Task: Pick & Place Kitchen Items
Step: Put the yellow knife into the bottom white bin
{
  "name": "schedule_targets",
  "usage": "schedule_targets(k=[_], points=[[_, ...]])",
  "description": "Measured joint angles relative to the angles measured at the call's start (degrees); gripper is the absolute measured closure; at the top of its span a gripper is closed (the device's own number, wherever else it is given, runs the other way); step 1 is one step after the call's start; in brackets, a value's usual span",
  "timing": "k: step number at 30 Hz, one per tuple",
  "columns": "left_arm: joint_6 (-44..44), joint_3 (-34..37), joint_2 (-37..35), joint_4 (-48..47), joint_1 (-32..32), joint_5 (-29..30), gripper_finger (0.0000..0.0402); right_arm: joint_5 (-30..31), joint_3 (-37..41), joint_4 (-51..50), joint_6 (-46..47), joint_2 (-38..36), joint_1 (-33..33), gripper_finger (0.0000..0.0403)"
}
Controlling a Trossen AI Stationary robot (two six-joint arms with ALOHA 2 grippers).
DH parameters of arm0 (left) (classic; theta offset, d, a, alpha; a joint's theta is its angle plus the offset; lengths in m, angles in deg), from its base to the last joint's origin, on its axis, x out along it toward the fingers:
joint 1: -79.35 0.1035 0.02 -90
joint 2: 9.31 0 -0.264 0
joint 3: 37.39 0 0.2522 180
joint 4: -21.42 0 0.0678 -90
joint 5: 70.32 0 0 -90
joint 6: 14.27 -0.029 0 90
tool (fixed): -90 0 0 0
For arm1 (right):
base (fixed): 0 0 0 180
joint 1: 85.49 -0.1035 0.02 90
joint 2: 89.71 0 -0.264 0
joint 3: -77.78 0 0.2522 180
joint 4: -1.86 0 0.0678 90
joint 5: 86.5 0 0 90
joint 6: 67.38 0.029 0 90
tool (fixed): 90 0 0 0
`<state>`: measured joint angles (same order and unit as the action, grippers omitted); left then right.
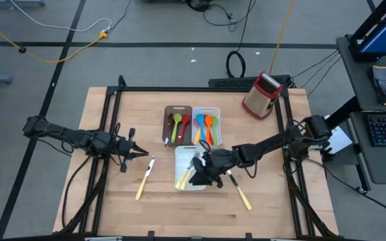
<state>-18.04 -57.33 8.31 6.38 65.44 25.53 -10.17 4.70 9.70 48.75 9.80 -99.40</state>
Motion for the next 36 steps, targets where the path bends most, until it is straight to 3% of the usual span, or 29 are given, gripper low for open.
schedule_targets(k=[10, 16, 23, 32, 36], points=[[10.06, 0.0, -0.01, 5.99, 0.0, 1.38, 0.0373, 12.25, 2.97, -0.6, -12.95, -8.68, -0.39, 0.0345], [23.12, 0.0, -0.01, 5.92, 0.0, 2.64, 0.0373, 19.66, 9.86, -0.93, -23.59, -17.29, 0.12, 0.0369], [38.34, 0.0, 0.02, 7.49, -0.41, 3.42, 0.0373, 24.25, 20.8, 2.04, -31.56, -27.91, 0.35, 0.0394], [38.05, -0.04, 5.23, 26.09, -3.2, 11.33, 0.0373, 24.55, 34.32, 17.0, -43.06, -38.13, 0.33, 0.04], [37.48, -3.42, 10.16, 26.1, -5.16, 13.71, 0.0373, 24.41, 39.57, 19.79, -46.0, -42.47, 0.33, 0.0402]])
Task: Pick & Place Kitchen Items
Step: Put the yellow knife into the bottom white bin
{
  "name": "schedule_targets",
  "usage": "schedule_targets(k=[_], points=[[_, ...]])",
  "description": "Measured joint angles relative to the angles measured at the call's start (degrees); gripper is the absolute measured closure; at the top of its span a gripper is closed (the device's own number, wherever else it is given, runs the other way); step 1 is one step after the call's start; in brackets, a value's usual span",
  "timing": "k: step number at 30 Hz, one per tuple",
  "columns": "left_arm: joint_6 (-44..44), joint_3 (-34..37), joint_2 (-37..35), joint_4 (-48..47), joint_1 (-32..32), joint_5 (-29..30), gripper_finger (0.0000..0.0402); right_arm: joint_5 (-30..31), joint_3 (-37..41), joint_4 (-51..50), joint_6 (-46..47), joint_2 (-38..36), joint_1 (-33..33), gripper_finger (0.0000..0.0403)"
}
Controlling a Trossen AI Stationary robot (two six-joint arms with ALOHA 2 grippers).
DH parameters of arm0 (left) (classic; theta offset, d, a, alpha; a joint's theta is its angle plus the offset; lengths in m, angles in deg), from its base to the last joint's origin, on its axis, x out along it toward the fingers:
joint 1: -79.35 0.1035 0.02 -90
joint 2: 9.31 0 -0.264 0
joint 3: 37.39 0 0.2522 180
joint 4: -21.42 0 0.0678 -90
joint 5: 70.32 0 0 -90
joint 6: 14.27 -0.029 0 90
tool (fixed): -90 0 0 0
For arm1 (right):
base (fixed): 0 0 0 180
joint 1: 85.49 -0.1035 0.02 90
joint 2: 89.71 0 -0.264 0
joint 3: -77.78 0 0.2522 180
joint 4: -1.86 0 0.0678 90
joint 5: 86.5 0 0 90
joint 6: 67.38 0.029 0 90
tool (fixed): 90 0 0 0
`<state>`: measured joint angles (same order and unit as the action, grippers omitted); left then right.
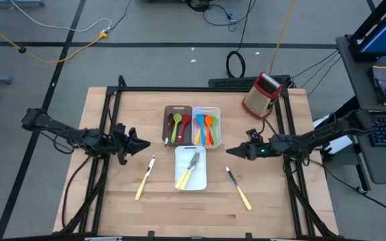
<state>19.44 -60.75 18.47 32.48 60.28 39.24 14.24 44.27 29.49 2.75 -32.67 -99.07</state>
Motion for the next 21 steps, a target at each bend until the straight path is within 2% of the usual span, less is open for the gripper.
schedule_targets(k=[5, 8, 16, 21], points=[[-0.27, -7.63, 8.46, -6.37, -2.07, 3.11, 0.0373, -0.42, 6.12, 0.38, -1.07, -6.55, 0.0, 0.0402], [2.16, -12.29, 13.18, -13.3, -2.57, 3.45, 0.0373, -2.85, 8.52, 0.1, -2.57, -10.46, 0.07, 0.0402], [19.19, -23.12, 22.25, -33.42, -4.04, 2.85, 0.0373, -10.46, 8.79, -4.74, -10.63, -16.92, 1.84, 0.0402], [31.03, -28.86, 27.39, -42.78, -5.43, -1.97, 0.0373, -15.46, 8.79, -9.04, -15.64, -19.0, 4.04, 0.0402]])
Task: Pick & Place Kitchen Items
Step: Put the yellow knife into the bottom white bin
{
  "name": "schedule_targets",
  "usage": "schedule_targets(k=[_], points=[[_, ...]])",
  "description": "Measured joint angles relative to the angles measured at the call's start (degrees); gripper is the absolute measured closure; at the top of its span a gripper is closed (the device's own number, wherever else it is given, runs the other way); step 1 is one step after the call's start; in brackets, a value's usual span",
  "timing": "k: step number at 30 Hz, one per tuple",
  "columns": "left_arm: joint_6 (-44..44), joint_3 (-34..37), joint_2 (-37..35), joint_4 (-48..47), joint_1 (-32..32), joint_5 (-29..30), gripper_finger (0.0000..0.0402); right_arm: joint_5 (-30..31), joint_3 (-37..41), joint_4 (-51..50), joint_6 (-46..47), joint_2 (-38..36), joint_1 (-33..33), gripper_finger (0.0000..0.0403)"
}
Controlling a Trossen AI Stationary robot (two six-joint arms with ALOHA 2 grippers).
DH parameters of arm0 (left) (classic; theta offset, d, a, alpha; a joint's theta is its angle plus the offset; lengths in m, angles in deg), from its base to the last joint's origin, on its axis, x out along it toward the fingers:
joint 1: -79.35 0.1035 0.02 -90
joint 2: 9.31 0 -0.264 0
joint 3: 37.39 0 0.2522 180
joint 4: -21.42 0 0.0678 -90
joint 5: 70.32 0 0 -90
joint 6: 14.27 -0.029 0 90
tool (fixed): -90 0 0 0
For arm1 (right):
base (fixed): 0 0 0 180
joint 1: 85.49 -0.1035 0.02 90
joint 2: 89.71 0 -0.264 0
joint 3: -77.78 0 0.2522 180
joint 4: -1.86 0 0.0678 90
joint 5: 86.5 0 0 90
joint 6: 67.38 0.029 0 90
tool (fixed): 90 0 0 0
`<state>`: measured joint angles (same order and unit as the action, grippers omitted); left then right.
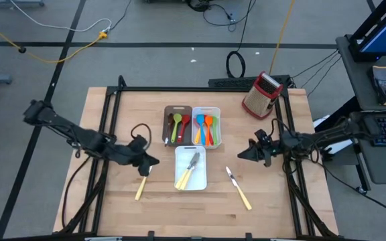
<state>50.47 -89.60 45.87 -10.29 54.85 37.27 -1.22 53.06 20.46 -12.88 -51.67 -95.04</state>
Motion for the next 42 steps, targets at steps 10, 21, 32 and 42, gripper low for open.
schedule_targets(k=[10, 21, 32, 42], points=[[17.51, -5.04, 11.12, -3.41, -3.46, -10.98, 0.0373, -8.79, -0.4, -1.48, -7.79, -2.43, 5.98, 0.0403], [30.61, -10.24, 18.71, -10.47, -8.43, -15.18, 0.0373, -18.77, -7.8, -7.92, -14.16, -2.79, 12.56, 0.0403], [43.78, -10.65, 20.75, -17.74, -11.73, -14.3, 0.0373, -20.94, -18.67, -31.77, -24.85, -5.42, 16.25, 0.0403], [46.1, -10.65, 20.75, -19.55, -12.75, -10.01, 0.0373, -12.02, -18.67, -46.01, -27.99, -16.64, 16.34, 0.0403]])
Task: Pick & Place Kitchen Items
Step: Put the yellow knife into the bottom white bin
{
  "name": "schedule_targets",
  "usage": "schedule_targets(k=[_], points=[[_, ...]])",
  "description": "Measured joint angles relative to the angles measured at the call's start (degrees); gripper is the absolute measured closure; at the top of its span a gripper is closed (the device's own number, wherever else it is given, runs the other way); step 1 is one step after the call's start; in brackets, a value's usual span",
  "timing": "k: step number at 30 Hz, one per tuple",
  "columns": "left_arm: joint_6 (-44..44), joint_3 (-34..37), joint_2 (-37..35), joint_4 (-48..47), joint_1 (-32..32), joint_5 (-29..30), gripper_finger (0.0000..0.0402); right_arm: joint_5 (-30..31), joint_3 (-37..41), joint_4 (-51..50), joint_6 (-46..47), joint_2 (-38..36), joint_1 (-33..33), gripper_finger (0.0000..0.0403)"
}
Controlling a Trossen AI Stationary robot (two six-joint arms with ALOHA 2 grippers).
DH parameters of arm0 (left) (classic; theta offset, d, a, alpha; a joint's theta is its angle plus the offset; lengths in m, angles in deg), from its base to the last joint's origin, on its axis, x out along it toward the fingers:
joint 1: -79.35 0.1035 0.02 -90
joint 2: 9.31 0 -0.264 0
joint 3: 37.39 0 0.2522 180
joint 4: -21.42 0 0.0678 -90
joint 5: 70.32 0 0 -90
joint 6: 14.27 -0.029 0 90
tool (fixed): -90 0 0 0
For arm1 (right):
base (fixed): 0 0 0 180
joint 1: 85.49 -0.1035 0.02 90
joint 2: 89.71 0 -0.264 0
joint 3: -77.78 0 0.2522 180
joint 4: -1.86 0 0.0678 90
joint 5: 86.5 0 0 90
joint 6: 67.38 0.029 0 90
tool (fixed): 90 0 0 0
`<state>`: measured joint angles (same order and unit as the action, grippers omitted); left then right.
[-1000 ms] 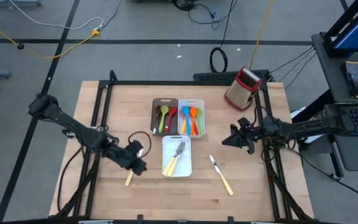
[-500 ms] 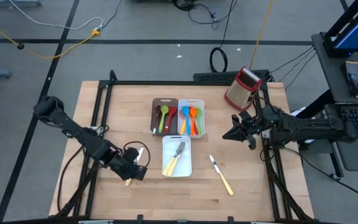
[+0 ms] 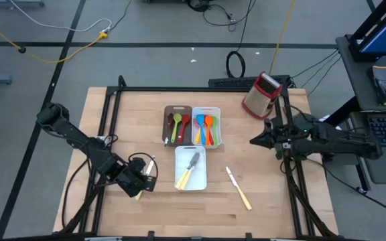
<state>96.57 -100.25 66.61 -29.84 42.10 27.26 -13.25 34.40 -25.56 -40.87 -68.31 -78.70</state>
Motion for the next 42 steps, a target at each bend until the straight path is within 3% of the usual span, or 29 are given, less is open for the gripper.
schedule_targets(k=[13, 19, 26, 33, 42], points=[[0.48, 0.02, 0.0, 1.38, 0.0, 0.63, 0.0373, 3.78, 0.06, -5.48, -1.86, -5.38, 0.0, 0.0403], [-0.87, 0.02, -0.02, 1.82, 0.0, 4.54, 0.0373, 4.97, 3.09, -1.83, -1.87, -5.38, 0.0, 0.0403], [-0.79, 0.02, -0.02, 0.6, 0.0, 4.52, 0.0373, 4.76, 8.8, 7.11, -0.3, -5.4, 0.0, 0.0403], [2.23, 0.04, 1.57, -1.7, 0.0, 4.31, 0.0373, 4.72, 11.3, 9.21, -0.31, -5.41, 0.0, 0.0403], [5.07, 0.06, 8.77, -2.74, 0.0, -7.31, 0.0373, 4.74, 11.65, 9.12, -1.62, -5.41, 0.0, 0.0403]])
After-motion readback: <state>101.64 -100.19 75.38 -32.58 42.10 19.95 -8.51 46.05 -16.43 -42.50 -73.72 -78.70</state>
